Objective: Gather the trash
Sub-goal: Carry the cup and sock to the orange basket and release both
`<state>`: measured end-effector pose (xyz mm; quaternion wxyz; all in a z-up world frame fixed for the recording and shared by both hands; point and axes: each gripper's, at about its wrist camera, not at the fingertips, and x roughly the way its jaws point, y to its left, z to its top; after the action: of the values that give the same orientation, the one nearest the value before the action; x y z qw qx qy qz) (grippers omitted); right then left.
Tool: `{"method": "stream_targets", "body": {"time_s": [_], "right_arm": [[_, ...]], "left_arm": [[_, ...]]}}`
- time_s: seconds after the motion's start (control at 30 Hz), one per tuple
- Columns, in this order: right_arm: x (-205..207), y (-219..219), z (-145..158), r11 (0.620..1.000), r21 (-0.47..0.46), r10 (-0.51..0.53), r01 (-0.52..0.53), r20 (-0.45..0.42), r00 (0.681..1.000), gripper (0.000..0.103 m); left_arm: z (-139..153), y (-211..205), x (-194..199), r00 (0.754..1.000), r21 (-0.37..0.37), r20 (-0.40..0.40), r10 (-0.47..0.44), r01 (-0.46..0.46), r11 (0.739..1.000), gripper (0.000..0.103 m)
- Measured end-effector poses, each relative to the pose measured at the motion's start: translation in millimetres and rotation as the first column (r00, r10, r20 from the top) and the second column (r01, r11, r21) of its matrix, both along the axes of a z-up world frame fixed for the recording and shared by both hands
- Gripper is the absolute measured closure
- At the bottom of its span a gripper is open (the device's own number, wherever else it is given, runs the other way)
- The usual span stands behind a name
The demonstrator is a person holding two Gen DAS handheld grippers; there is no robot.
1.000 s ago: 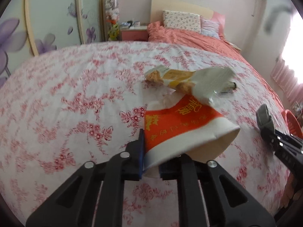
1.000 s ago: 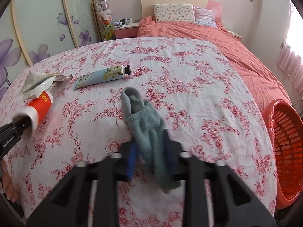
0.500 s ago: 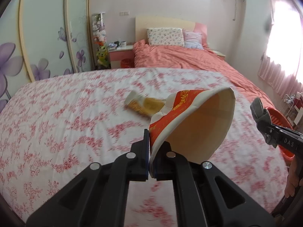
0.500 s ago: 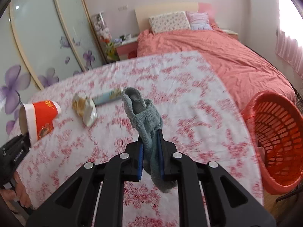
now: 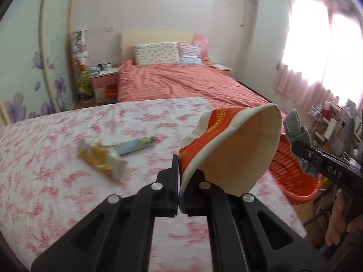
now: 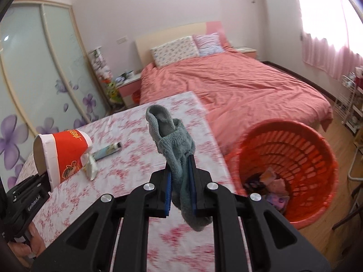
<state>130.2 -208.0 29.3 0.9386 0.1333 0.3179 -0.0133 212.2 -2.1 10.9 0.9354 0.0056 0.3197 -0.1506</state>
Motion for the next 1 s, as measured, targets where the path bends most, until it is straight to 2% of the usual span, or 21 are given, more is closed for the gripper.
{"method": "stream_targets", "body": {"time_s": [0.33, 0.6, 0.83, 0.9, 0.93, 0.97, 1.0], "right_arm": [[-16.9, -74.9, -2.2, 0.99, 0.038, -0.135, 0.134, 0.019, 0.991, 0.09], [-17.6, -132.4, -17.5, 0.97, 0.092, -0.228, 0.227, 0.002, 0.974, 0.09], [-6.0, -167.7, -31.7, 0.954, 0.137, -0.266, 0.266, -0.019, 0.964, 0.089], [-2.3, -175.4, -36.1, 0.949, 0.148, -0.278, 0.278, -0.025, 0.96, 0.086], [-0.5, -180.0, -40.9, 0.945, 0.159, -0.283, 0.285, -0.033, 0.959, 0.084], [0.0, -182.5, -43.7, 0.944, 0.165, -0.283, 0.285, -0.038, 0.958, 0.077], [1.3, -185.3, -48.1, 0.943, 0.17, -0.283, 0.287, -0.046, 0.958, 0.075]], "left_arm": [[1.2, -92.5, 2.8, 0.987, -0.058, -0.02, -0.159, 0.157, 0.986, 0.099], [-10.1, -171.8, 13.8, 0.962, -0.085, -0.051, -0.27, 0.265, 0.96, 0.098], [-30.2, -230.7, 35.0, 0.937, -0.099, -0.089, -0.338, 0.329, 0.939, 0.097], [-40.3, -244.5, 42.7, 0.935, -0.091, -0.111, -0.336, 0.327, 0.94, 0.086], [-45.9, -249.5, 46.6, 0.936, -0.082, -0.123, -0.331, 0.323, 0.943, 0.07], [-50.7, -252.9, 50.4, 0.937, -0.074, -0.132, -0.322, 0.315, 0.946, 0.062], [-53.3, -253.8, 51.8, 0.938, -0.071, -0.139, -0.318, 0.311, 0.948, 0.061]]}}
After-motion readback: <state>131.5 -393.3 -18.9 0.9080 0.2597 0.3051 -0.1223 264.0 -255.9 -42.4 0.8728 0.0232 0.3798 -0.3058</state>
